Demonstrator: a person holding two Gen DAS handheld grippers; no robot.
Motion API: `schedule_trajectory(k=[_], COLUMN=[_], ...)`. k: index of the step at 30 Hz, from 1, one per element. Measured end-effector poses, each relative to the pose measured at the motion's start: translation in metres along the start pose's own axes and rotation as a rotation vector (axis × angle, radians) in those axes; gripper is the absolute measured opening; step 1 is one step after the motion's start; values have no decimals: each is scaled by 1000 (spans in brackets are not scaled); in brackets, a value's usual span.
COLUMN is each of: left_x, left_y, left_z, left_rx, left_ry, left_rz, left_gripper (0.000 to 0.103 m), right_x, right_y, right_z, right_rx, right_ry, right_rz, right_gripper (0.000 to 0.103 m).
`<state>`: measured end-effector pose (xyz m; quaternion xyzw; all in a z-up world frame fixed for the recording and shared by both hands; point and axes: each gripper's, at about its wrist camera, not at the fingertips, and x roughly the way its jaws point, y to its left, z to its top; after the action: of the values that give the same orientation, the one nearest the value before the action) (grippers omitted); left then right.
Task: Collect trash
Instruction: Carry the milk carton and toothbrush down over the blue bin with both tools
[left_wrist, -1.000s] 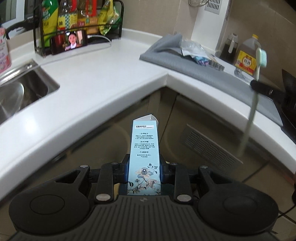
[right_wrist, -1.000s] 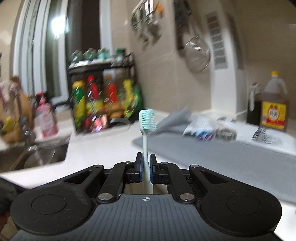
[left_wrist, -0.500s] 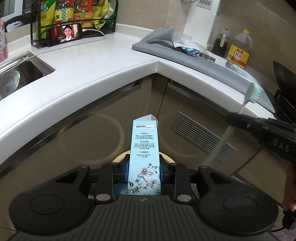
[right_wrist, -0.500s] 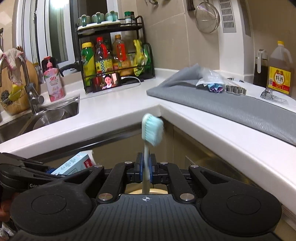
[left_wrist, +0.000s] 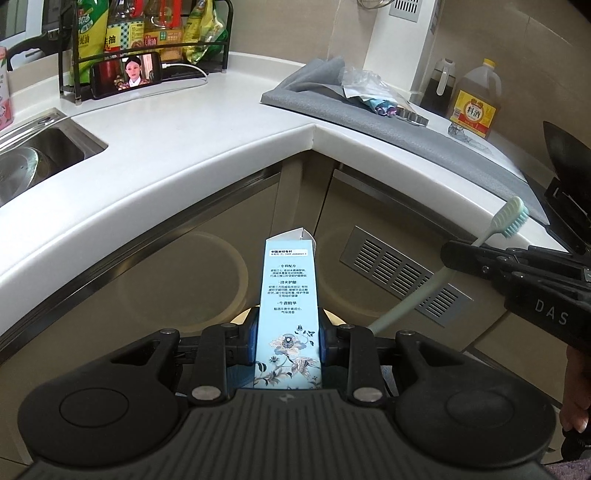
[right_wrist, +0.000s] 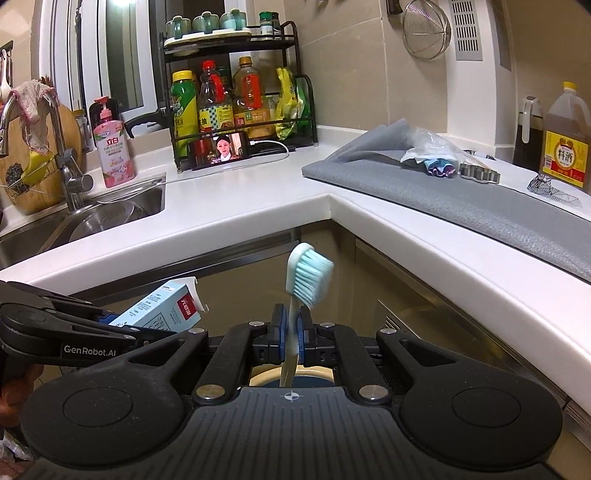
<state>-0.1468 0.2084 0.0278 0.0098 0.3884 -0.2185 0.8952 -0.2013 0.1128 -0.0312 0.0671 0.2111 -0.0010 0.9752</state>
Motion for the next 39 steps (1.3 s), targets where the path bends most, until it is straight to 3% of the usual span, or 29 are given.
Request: schedule_trajectory(k=[18,39], left_x=[27,135], left_y=[-13,-2], left_z=[7,-15], left_rx=[16,-22], left_ry=[19,254], left_rz=[-12,-6], left_gripper=[32,32], right_x=[19,98], right_y=[2,-12], right_z=[-8,-52], right_rx=[9,35], right_ry=[62,286], right_rz=[5,-12], right_gripper=[5,6])
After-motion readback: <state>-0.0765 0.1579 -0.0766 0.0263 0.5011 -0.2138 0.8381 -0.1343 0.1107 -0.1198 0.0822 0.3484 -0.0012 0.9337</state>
